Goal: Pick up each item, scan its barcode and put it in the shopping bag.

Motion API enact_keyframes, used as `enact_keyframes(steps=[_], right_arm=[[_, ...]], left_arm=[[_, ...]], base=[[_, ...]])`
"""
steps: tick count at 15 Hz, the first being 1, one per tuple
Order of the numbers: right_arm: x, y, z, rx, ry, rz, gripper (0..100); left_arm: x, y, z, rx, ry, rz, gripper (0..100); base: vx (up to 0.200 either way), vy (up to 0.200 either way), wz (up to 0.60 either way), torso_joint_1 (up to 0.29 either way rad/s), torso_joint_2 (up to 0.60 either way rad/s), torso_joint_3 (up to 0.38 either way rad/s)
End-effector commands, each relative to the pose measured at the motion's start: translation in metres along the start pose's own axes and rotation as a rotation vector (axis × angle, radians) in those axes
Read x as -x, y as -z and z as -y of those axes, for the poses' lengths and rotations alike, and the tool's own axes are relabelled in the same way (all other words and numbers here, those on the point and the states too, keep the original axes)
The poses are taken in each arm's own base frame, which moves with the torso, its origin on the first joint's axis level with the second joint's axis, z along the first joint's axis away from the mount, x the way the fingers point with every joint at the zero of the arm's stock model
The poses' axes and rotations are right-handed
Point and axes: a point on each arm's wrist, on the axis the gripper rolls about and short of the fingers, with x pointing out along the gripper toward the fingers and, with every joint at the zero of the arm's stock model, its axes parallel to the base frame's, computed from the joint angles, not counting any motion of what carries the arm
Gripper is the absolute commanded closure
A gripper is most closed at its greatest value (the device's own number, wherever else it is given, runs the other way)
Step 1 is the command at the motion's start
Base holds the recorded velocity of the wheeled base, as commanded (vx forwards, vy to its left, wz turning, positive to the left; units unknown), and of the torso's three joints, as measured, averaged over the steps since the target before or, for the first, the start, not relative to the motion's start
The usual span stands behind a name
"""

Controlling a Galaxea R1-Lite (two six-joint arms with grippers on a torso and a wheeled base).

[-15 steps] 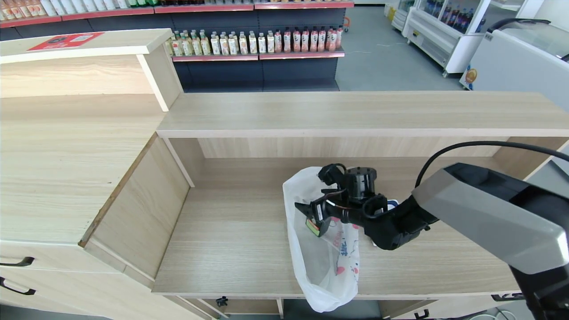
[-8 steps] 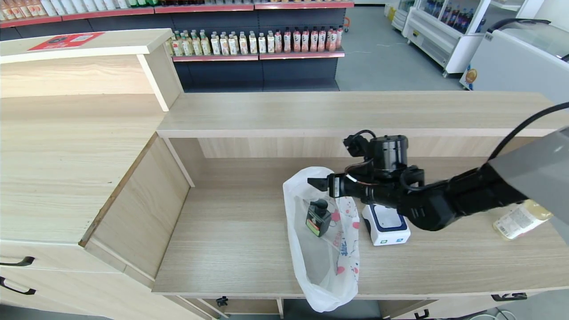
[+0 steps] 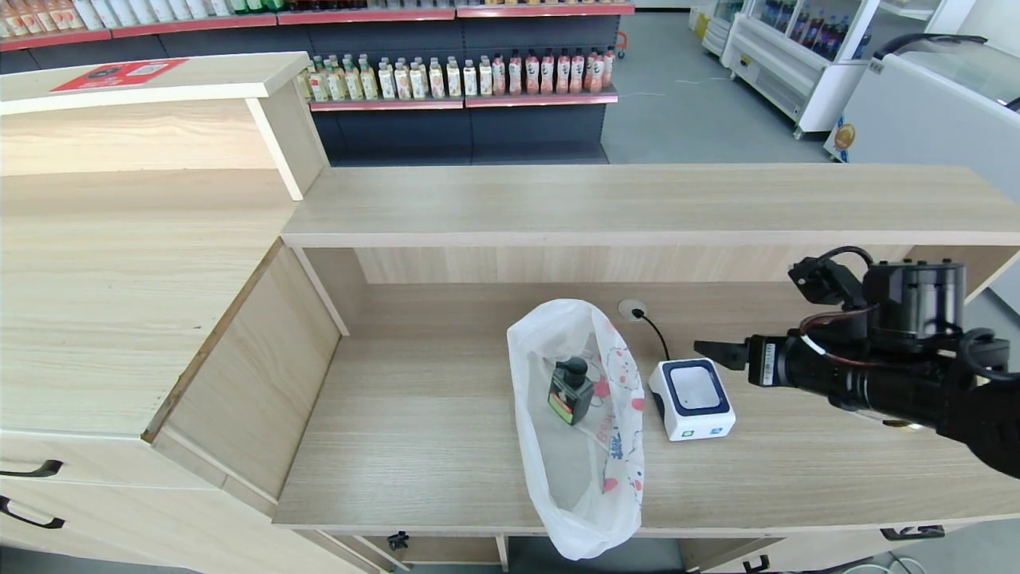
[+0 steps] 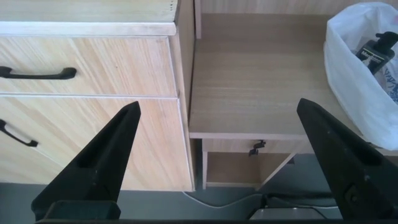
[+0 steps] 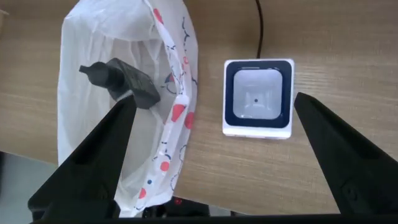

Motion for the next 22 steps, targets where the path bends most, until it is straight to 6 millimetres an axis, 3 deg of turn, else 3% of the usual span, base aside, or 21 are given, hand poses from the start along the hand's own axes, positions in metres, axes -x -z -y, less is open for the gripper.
enact_keyframes(steps=[1, 7, 16, 19, 22], right_arm=[[0.022, -0.003, 0.002, -0.003, -0.002, 0.036, 0], [0.035, 0.006, 0.002, -0.005, -0.011, 0.022, 0], [0.044, 0.025, 0.013, 0.075, 0.039, -0.032, 0], [0.046, 0.024, 0.013, 0.076, 0.042, -0.025, 0], [0.049, 0.025, 0.013, 0.076, 0.043, -0.024, 0]], left_arm=[[0.0, 0.0, 0.0, -0.001, 0.0, 0.001, 0], [0.0, 0.0, 0.0, 0.003, 0.0, 0.001, 0], [0.0, 0.0, 0.0, 0.0, 0.0, 0.001, 0], [0.0, 0.0, 0.0, 0.0, 0.0, 0.001, 0], [0.0, 0.0, 0.0, -0.006, 0.0, 0.001, 0]], base=[[0.0, -0.2, 0.0, -0.012, -0.01, 0.002], [0.0, 0.0, 0.0, 0.0, 0.0, 0.0], [-0.2, 0.0, 0.0, 0.001, 0.0, 0.003], [0.0, 0.0, 0.0, 0.0, 0.0, 0.0], [0.0, -0.2, 0.0, -0.004, 0.0, 0.004]])
